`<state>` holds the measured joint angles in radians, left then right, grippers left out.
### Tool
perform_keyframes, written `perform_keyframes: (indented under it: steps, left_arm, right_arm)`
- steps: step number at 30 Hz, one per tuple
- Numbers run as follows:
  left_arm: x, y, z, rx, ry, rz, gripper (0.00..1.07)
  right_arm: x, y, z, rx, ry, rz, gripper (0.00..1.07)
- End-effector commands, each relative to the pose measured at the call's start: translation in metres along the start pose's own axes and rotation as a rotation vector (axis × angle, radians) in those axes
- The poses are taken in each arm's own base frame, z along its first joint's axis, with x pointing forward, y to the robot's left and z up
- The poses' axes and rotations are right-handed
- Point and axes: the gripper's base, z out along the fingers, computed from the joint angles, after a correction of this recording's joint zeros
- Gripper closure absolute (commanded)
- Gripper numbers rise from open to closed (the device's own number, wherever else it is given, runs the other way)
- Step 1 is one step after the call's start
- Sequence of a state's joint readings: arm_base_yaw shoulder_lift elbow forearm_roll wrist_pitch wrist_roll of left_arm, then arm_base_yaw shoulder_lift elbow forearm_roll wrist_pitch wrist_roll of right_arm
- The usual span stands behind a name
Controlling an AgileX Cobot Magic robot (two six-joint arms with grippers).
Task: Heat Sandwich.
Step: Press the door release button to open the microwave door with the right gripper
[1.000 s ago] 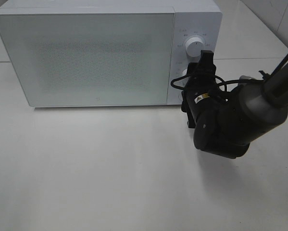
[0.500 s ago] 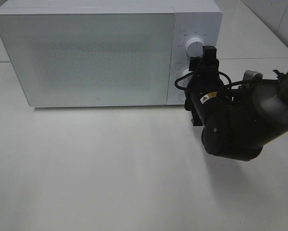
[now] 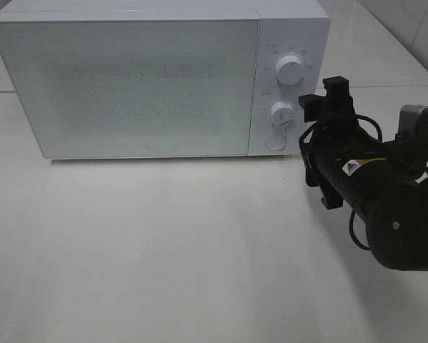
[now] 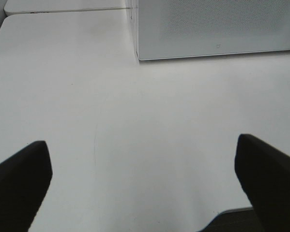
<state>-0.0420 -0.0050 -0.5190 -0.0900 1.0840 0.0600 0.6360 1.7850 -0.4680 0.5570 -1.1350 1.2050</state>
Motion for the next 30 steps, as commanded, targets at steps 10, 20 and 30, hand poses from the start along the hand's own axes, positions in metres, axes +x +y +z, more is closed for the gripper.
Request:
perform_keyframes:
  steps: [10, 20, 30]
  left_arm:
    - [0.0, 0.0, -0.002, 0.0, -0.03, -0.004, 0.09]
    - [0.0, 0.0, -0.002, 0.0, -0.03, -0.004, 0.09]
    - [0.0, 0.0, -0.002, 0.0, -0.03, -0.004, 0.09]
  right_arm:
    - [0.0, 0.023, -0.034, 0.098, 0.239, -0.448, 0.29]
    - [0.001, 0.03, -0.061, 0.152, 0.496, -0.909, 0.3]
    - [0.015, 0.041, -0.076, 0.193, 0.923, -1.272, 0.31]
